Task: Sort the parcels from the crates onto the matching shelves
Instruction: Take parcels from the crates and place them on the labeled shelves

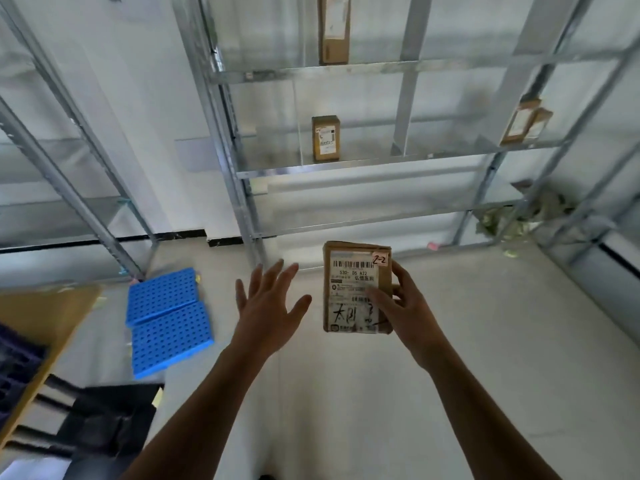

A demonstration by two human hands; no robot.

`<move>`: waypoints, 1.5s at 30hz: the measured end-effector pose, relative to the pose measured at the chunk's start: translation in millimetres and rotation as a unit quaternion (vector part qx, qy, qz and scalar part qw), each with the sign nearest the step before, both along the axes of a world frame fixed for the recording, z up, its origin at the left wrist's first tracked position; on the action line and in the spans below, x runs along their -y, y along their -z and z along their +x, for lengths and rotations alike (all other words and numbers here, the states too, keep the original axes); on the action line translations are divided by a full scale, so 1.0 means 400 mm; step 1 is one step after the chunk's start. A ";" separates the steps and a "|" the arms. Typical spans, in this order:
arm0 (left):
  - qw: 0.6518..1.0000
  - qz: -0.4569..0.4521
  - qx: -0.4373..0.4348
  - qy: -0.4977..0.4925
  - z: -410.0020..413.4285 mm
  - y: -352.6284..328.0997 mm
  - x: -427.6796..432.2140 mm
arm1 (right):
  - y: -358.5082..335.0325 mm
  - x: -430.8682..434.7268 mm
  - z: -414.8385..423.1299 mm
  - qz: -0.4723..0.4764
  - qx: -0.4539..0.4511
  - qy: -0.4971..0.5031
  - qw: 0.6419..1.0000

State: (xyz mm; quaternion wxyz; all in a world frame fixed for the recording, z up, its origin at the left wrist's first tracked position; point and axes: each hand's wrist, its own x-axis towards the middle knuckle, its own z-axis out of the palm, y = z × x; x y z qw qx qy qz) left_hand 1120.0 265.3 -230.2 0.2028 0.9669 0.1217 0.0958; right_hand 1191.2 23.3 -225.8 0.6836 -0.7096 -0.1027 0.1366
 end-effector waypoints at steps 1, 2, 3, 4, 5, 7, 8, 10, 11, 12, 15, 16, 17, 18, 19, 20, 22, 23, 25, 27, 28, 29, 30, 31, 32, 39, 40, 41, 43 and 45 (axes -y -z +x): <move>1.000 0.000 0.001 0.010 0.036 -0.001 0.011 | 0.000 0.017 0.022 -0.001 0.002 0.010 1.000; 1.000 0.003 0.004 0.020 0.072 -0.003 0.020 | 0.002 0.032 0.045 -0.001 0.003 0.018 1.000; 0.999 0.006 0.008 0.031 0.109 -0.004 0.027 | 0.004 0.043 0.070 0.000 0.005 0.026 1.000; 0.999 0.009 0.014 0.041 0.146 -0.005 0.032 | 0.006 0.052 0.096 0.000 0.008 0.034 0.999; 0.998 0.010 0.020 0.051 0.184 -0.006 0.035 | 0.006 0.058 0.122 -0.002 0.011 0.043 0.999; 0.997 0.012 0.037 0.065 0.262 -0.007 0.035 | 0.001 0.063 0.180 -0.003 0.018 0.058 0.998; 0.996 0.012 0.044 0.072 0.302 -0.006 0.034 | -0.003 0.064 0.211 -0.004 0.023 0.064 0.998; 0.995 0.015 0.055 0.083 0.387 0.003 0.031 | -0.014 0.060 0.278 -0.010 0.032 0.073 0.997; 0.994 0.013 0.057 0.087 0.430 0.008 0.027 | -0.018 0.055 0.313 -0.011 0.035 0.078 0.996; 0.994 0.008 0.056 0.091 0.473 0.011 0.023 | -0.022 0.047 0.348 -0.010 0.033 0.085 0.996; 0.993 -0.006 0.058 0.100 0.598 0.019 0.002 | -0.034 0.024 0.452 -0.011 0.028 0.096 0.995; 0.993 -0.005 0.060 0.105 0.629 0.021 -0.005 | -0.037 0.020 0.477 -0.013 0.026 0.095 0.995; 0.992 -0.008 0.062 0.110 0.671 0.024 -0.019 | -0.037 0.012 0.515 -0.017 0.024 0.095 0.995; 0.992 -0.009 0.062 0.113 0.707 0.028 -0.031 | -0.035 0.006 0.548 -0.021 0.022 0.098 0.995; 0.991 -0.009 0.061 0.116 0.741 0.030 -0.043 | -0.032 0.000 0.578 -0.021 0.021 0.103 0.994; 0.991 -0.009 0.059 0.118 0.774 0.034 -0.053 | -0.027 -0.005 0.607 -0.021 0.018 0.108 0.994; 0.992 -0.013 0.051 0.119 0.836 0.046 -0.064 | -0.012 -0.013 0.662 -0.025 0.014 0.113 0.993; 0.992 -0.017 0.044 0.120 0.862 0.054 -0.065 | -0.004 -0.015 0.686 -0.029 0.009 0.115 0.993; 0.991 -0.022 0.034 0.126 0.915 0.074 -0.057 | 0.015 -0.013 0.731 -0.034 -0.002 0.119 0.992; 0.990 -0.022 0.024 0.135 0.972 0.101 -0.044 | 0.040 0.000 0.782 -0.035 -0.015 0.123 0.992; 0.990 -0.021 0.017 0.141 1.002 0.116 -0.037 | 0.055 0.008 0.811 -0.035 -0.023 0.124 0.991; 0.989 -0.019 0.008 0.147 1.031 0.133 -0.029 | 0.071 0.018 0.840 -0.035 -0.033 0.126 0.991; 0.988 -0.018 -0.001 0.151 1.061 0.150 -0.020 | 0.091 0.027 0.870 -0.034 -0.042 0.126 0.991; 0.988 -0.018 -0.009 0.152 1.090 0.169 -0.011 | 0.113 0.038 0.904 -0.031 -0.049 0.126 0.990; 0.988 -0.018 -0.017 0.152 1.119 0.184 -0.004 | 0.135 0.049 0.938 -0.029 -0.054 0.125 0.990; 0.994 -0.007 -0.050 0.102 1.317 0.220 0.021 | 0.229 0.104 1.224 -0.023 -0.069 0.081 0.994; 0.994 -0.004 -0.052 0.093 1.348 0.213 0.024 | 0.229 0.106 1.269 -0.023 -0.071 0.069 0.995; 0.995 -0.001 -0.053 0.085 1.382 0.205 0.029 | 0.226 0.108 1.313 -0.022 -0.071 0.058 0.996; 0.996 0.003 -0.050 0.071 1.447 0.189 0.035 | 0.220 0.105 1.395 -0.024 -0.062 0.034 0.997; 0.997 0.003 -0.044 0.058 1.504 0.175 0.038 | 0.214 0.092 1.468 -0.023 -0.059 0.010 0.998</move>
